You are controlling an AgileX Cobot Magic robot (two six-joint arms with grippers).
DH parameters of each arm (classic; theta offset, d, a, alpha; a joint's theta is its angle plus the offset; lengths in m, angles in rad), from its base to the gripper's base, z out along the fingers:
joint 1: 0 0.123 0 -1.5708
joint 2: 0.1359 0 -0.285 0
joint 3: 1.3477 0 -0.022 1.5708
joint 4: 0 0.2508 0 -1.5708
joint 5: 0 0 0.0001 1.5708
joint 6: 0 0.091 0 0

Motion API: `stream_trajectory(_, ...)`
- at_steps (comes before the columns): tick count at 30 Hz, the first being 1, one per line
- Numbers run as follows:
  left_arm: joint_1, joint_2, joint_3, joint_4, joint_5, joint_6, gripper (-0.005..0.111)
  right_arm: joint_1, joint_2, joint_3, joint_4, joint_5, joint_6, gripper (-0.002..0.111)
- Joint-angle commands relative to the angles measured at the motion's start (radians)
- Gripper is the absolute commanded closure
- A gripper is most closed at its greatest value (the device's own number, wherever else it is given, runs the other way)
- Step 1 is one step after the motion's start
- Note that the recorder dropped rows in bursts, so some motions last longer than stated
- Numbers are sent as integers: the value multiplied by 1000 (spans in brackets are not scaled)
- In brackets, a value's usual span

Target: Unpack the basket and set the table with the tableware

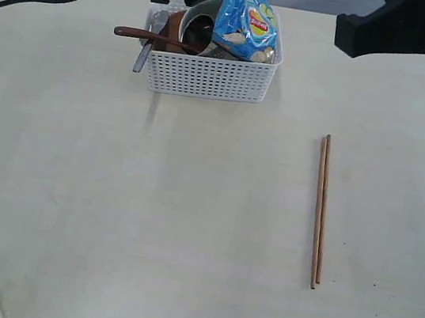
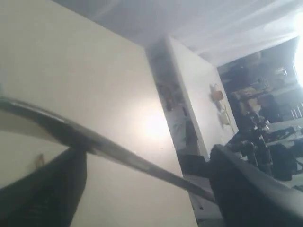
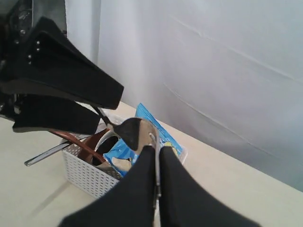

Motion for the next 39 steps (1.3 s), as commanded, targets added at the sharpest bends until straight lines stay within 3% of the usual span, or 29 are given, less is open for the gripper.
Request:
stream_trajectory(1,-2,-8,-7,-7,-137,-49,39,24,-2,6,7,-11,-8,109)
stream_trajectory(5,-2,-8,-14,-7,-153,-28,46,30,-2,6,7,-11,0,109)
stream_trajectory(14,-2,-8,-36,-7,-140,18,106,30,-2,6,7,13,30,109)
stream_trajectory(31,-2,-8,-36,-7,-140,77,107,32,-2,6,7,86,53,108)
stream_trajectory(34,-2,-8,-36,-7,-140,87,107,32,-2,6,7,105,56,97)
stream_trajectory(39,-2,-8,-36,-7,-138,93,107,32,-2,6,7,106,60,68)
